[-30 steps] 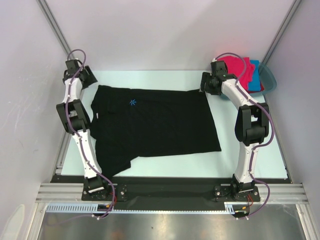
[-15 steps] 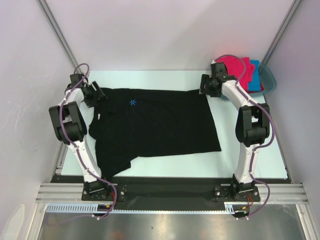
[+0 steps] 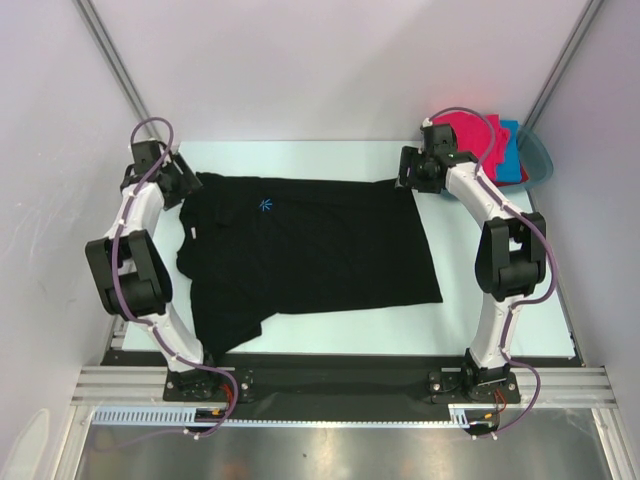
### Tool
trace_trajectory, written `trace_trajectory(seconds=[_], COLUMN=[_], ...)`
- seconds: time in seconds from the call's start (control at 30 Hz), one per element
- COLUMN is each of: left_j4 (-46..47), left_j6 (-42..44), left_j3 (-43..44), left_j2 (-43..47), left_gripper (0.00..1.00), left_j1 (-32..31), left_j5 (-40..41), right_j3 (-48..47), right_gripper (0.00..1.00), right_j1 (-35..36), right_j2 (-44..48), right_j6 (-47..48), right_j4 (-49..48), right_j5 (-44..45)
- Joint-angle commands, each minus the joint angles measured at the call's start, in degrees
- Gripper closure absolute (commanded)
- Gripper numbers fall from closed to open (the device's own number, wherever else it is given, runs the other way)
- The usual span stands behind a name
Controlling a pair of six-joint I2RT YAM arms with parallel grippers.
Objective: Fold and stack the t-shirts
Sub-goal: Fold the tshirt
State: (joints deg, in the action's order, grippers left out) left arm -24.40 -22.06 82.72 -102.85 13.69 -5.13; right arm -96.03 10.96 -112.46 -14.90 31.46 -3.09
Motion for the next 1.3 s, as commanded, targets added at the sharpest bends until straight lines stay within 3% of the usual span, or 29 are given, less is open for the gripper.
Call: trace_trajectory(seconds=[0.0,0.1,0.27,0.67,1.27], left_j4=[-2.6,-1.2,1.3,0.6,2.7], left_j6=[-1.0,-2.0,-2.7,-3.1,-3.4], left_j3=[-0.1,-2.7,-5.1,-3.6,-4.0], left_j2=[1.7,1.6,0.5,-5.2,-10.4], left_gripper=[0.30,0.38,0.42,0.43,0.46], left_j1=[-1.6,-2.0,-2.2,-2.4,-2.4], left_j5=[2.6,0.6,-1.4,4.9,7.4], right_j3=[0.5,0.5,0.5,1.0,1.0], right_gripper=[0.30,0.30,0.30,0.29,0.30], right_j1=[0.1,0.1,-0.1,-0.5,-0.9], right_j2=[3.5,3.4,3.4,3.7,3.0], right_j6=[0.1,0.2,0.3,0.5,0.5], right_j4=[-1.5,-1.5,-1.4,-1.5,-1.4], right_j5=[-0.8,-0.8,-0.9,-0.7,-0.6])
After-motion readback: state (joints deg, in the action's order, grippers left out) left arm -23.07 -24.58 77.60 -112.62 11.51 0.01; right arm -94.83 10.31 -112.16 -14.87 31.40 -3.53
